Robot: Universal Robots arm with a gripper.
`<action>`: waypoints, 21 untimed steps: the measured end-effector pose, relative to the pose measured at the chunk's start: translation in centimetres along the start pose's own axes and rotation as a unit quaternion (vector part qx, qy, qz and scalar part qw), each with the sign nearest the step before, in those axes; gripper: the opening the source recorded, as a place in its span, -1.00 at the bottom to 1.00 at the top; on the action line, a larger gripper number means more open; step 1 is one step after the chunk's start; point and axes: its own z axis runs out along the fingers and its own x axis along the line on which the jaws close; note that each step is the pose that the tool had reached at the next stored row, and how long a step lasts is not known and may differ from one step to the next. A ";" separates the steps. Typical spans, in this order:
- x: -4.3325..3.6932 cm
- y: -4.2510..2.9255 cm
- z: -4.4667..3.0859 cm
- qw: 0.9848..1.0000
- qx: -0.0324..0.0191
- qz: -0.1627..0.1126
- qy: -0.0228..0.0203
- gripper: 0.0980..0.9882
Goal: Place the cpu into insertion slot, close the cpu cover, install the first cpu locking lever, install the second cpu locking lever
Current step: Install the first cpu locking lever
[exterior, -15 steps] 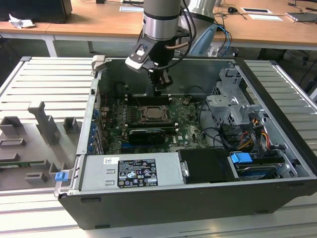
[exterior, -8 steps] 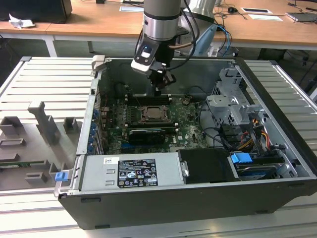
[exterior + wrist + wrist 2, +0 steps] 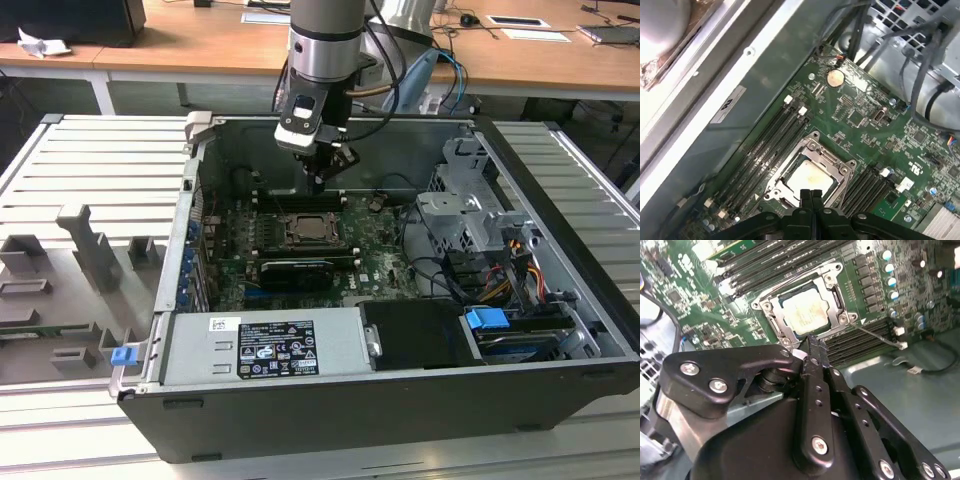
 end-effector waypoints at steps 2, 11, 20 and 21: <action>0.00 0.00 0.00 1.000 0.000 -0.026 0.001 -0.98; 0.00 0.00 0.00 0.996 0.001 -0.092 0.002 -0.98; 0.00 0.00 0.00 0.986 0.001 -0.168 0.004 -0.98; 0.00 0.00 0.00 0.984 0.002 -0.178 0.004 -0.98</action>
